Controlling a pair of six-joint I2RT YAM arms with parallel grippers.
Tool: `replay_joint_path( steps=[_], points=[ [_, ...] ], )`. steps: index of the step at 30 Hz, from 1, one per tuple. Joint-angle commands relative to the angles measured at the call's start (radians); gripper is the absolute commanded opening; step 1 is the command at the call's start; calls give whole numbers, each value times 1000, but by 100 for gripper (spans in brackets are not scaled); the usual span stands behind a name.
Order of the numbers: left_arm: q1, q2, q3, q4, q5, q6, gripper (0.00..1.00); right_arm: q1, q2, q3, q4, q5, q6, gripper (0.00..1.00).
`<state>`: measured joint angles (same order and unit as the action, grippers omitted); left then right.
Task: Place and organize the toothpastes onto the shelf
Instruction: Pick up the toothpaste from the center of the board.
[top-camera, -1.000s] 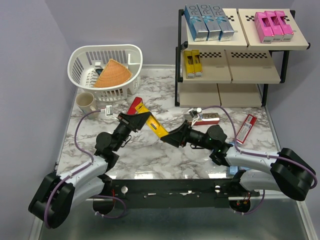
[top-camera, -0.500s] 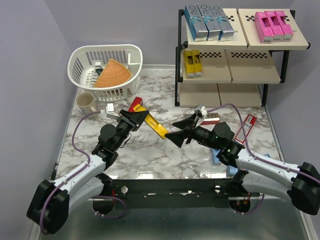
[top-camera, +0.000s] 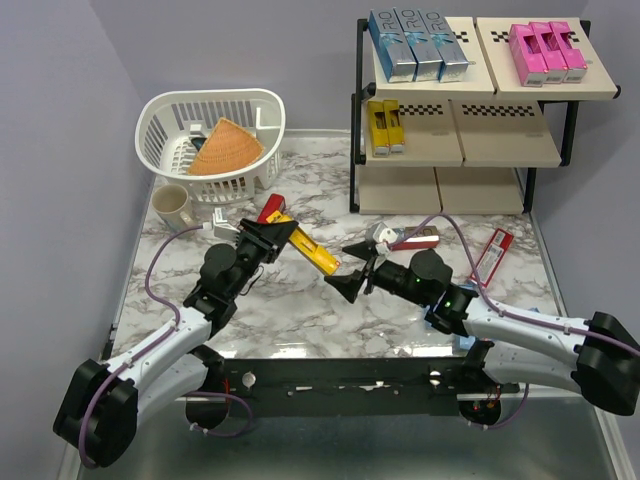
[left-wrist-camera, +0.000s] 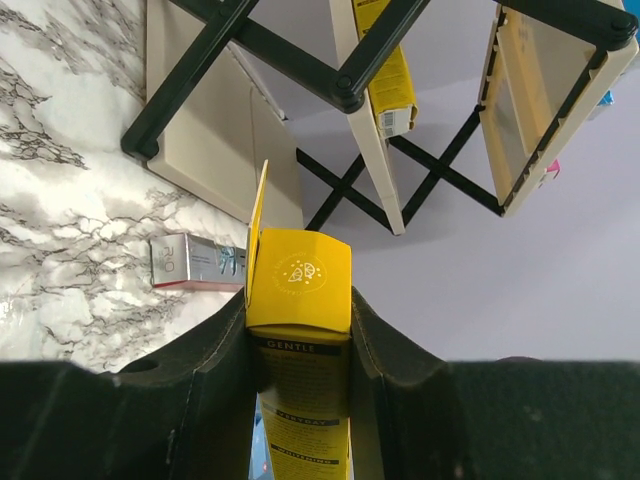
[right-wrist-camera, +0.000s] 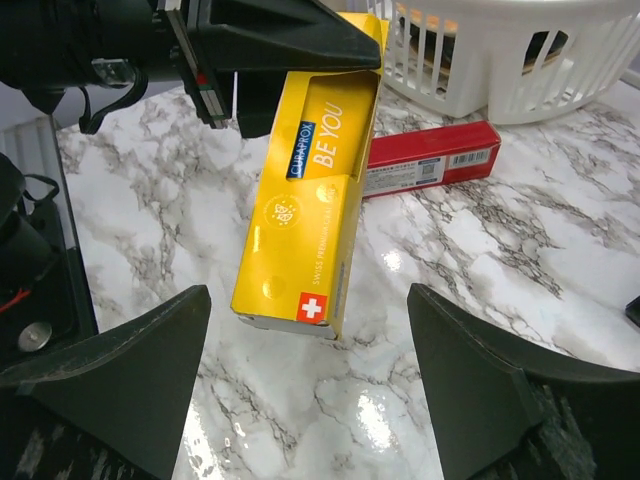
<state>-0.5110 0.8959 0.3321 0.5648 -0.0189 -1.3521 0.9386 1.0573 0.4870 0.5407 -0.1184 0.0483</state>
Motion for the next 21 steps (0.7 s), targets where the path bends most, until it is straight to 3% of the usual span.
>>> replay_joint_path(
  steps=[1, 12, 21],
  points=[
    [-4, -15, 30, -2, -38, -39, 38, 46, 32, 33, 14, 88, -84, 88],
    [-6, -23, 22, 3, -36, -62, 38, 109, 101, 48, 91, 217, -108, 77],
    [-6, -28, 18, 3, -39, -64, 40, 123, 104, 59, 100, 253, -88, 59]
  ],
)
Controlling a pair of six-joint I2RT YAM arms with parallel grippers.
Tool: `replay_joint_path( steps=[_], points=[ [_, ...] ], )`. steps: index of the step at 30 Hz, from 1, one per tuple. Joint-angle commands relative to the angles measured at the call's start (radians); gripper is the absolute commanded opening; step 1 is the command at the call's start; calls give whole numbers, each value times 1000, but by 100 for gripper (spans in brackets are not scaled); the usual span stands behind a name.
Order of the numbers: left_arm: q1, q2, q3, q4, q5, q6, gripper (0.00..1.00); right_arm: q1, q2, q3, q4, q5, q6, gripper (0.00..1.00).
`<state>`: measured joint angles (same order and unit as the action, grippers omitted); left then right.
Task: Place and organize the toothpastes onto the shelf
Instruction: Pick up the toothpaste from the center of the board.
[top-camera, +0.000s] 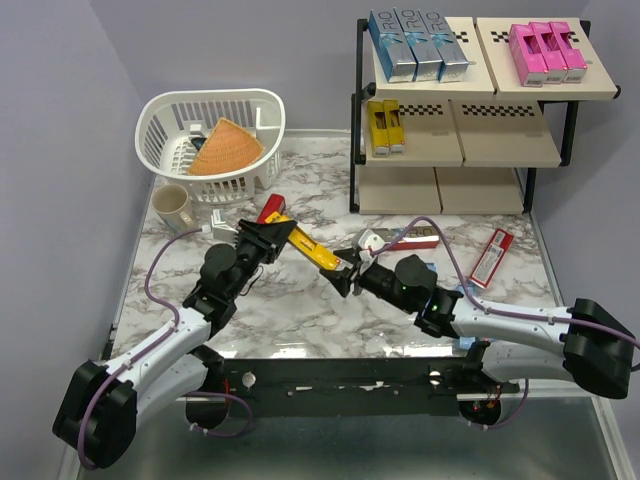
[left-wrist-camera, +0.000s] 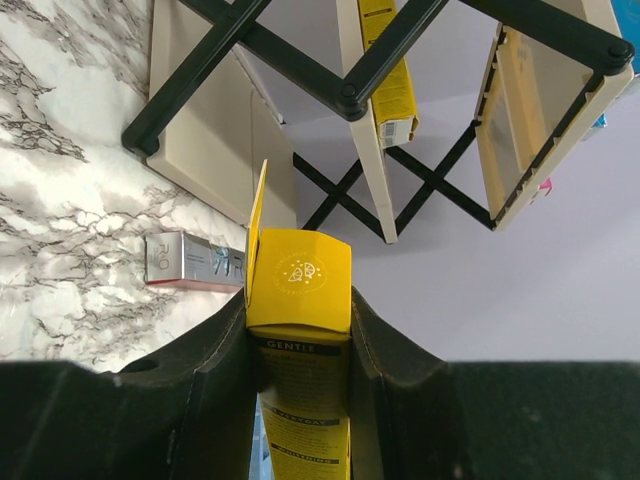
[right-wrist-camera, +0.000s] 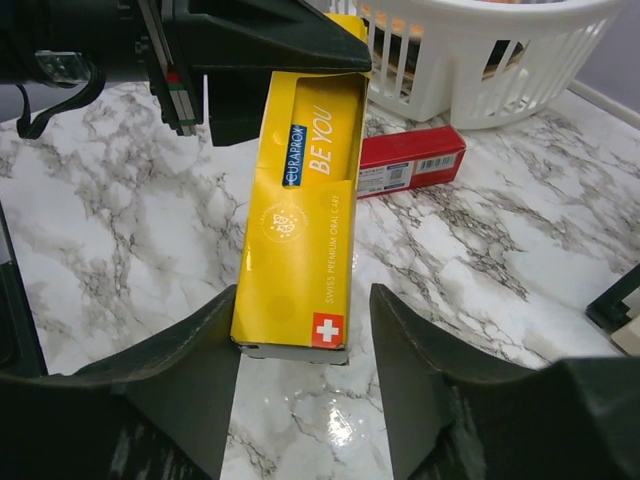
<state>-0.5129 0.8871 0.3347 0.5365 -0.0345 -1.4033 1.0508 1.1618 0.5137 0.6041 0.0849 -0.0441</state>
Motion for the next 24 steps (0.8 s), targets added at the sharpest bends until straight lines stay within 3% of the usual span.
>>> replay_joint_path(
  steps=[1, 4, 7, 8, 14, 19, 24],
  points=[
    [-6, -20, 13, 31, -25, -11, 41, 11, -2, 34, 33, 47, 6, 54],
    [-4, -27, 13, 20, -33, -5, 46, 11, -13, 37, 14, 45, 12, 45],
    [-4, -33, 17, 7, -42, 10, 59, 9, -28, 39, -9, 50, 23, 39],
    [-4, -36, 18, -1, -47, 20, 68, 9, -33, 42, -26, 55, 27, 38],
    [-3, -100, 75, -171, -154, 182, 88, 11, -73, 57, -130, 133, 79, 30],
    [1, -186, 159, -409, -304, 383, 91, 11, -128, 72, -242, 217, 101, 30],
    [8, -250, 288, -591, -453, 683, 95, 3, -188, 121, -438, 410, 135, 30]
  ],
)
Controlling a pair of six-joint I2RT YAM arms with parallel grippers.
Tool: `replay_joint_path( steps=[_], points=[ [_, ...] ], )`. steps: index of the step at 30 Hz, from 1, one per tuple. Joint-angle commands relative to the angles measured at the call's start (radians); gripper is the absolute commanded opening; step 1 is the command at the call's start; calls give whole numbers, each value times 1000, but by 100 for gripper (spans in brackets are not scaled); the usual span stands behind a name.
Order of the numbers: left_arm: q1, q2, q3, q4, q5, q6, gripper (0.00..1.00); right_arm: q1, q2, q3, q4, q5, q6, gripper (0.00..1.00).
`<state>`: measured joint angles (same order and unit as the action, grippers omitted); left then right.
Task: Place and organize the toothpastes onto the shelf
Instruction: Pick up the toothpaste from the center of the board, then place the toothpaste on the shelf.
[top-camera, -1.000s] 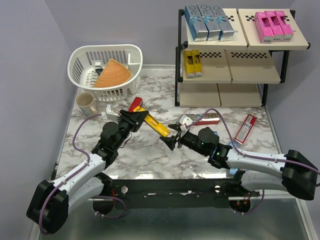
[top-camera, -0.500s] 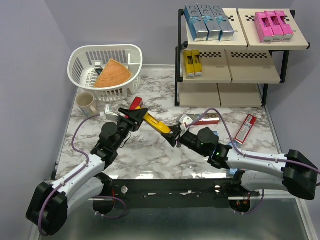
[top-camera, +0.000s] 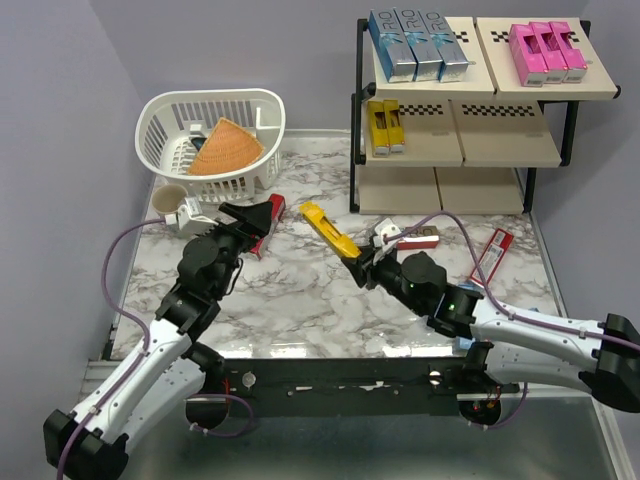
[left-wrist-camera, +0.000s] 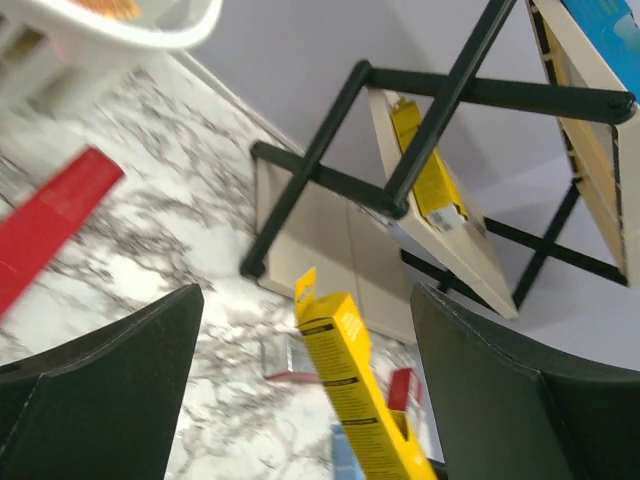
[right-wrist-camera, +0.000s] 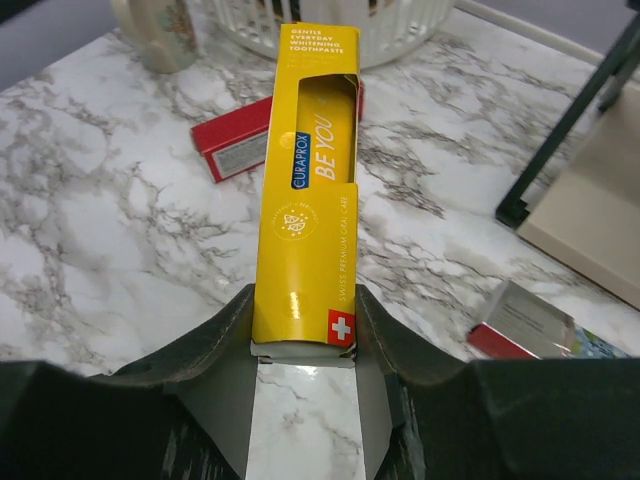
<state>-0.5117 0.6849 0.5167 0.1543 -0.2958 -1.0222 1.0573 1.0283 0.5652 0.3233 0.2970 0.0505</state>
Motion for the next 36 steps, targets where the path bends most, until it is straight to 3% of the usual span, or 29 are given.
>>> replay_joint_path(
  steps=[1, 6, 10, 19, 23, 28, 36],
  points=[
    [7, -51, 126, -225, -206, 347, 95, -5, -66, 81, -180, 220, 43, 30],
    [9, -51, 241, -251, -220, 636, 98, -54, -134, 122, -364, 298, 75, 30],
    [9, -24, 292, -268, -201, 778, 99, -97, -181, 176, -499, 332, 91, 30],
    [22, -15, 220, -259, -134, 830, 99, -275, -226, 318, -697, 269, 103, 30],
    [22, -22, 218, -257, -112, 838, 99, -296, -208, 421, -817, 324, 95, 30],
    [22, -35, 218, -260, -89, 837, 99, -414, -159, 455, -747, 291, 43, 30],
    [24, -33, 209, -257, -91, 844, 99, -539, 2, 463, -400, 159, -41, 31]
  ],
)
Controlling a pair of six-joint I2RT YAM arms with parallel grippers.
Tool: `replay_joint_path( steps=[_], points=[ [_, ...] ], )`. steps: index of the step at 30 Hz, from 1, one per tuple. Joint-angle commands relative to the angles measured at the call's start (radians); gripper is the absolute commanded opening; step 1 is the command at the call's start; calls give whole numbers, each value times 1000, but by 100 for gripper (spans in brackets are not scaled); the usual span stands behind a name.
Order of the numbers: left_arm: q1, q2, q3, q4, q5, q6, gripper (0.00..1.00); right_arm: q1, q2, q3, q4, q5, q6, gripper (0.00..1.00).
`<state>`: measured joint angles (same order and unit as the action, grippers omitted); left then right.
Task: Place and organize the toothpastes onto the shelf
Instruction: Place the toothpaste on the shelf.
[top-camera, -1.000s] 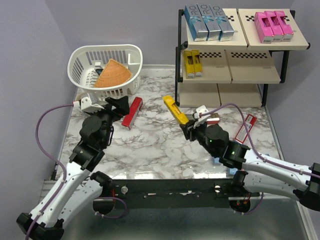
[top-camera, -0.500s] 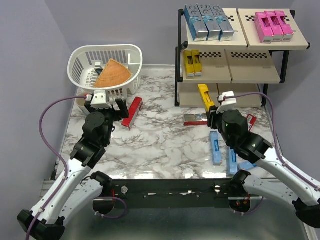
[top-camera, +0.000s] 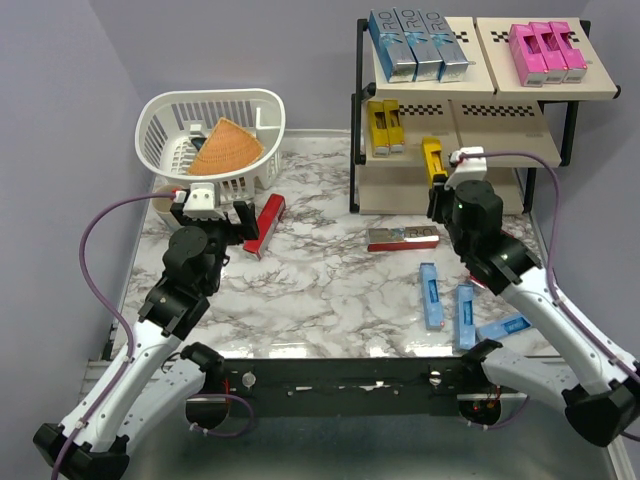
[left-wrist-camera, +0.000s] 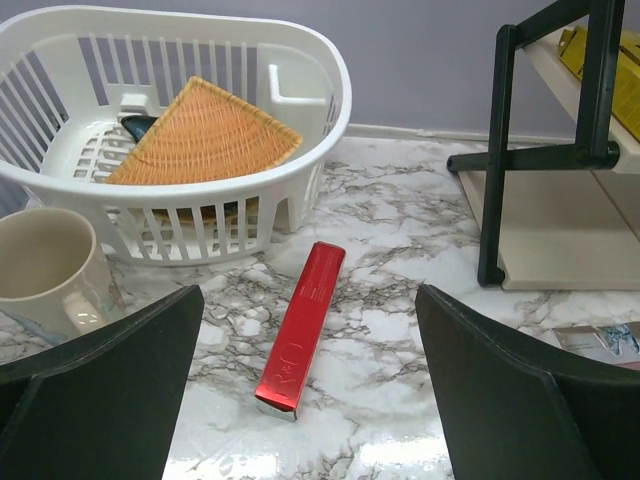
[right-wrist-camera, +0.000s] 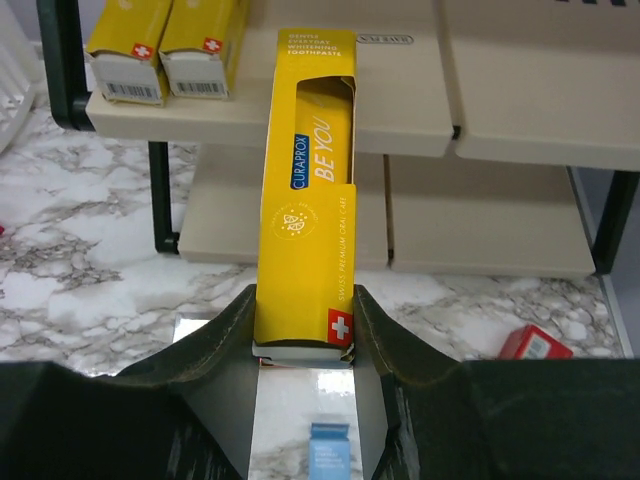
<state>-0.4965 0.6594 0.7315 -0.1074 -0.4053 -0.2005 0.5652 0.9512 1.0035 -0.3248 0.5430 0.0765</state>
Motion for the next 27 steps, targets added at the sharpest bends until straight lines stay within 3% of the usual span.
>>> replay_joint_path(
  steps=[1, 8, 20, 27],
  points=[
    [9, -9, -6, 5, 17, 23, 99, -60, 95, 26, 278, -95, -67, 31],
    [9, -4, -14, 12, 17, 32, 99, -171, 231, 23, 565, -205, -142, 31],
    [19, 2, -23, 25, 42, 24, 99, -222, 452, 58, 782, -291, -147, 35],
    [22, 5, -27, 28, 56, 19, 99, -241, 514, 72, 814, -308, -127, 38]
  ],
)
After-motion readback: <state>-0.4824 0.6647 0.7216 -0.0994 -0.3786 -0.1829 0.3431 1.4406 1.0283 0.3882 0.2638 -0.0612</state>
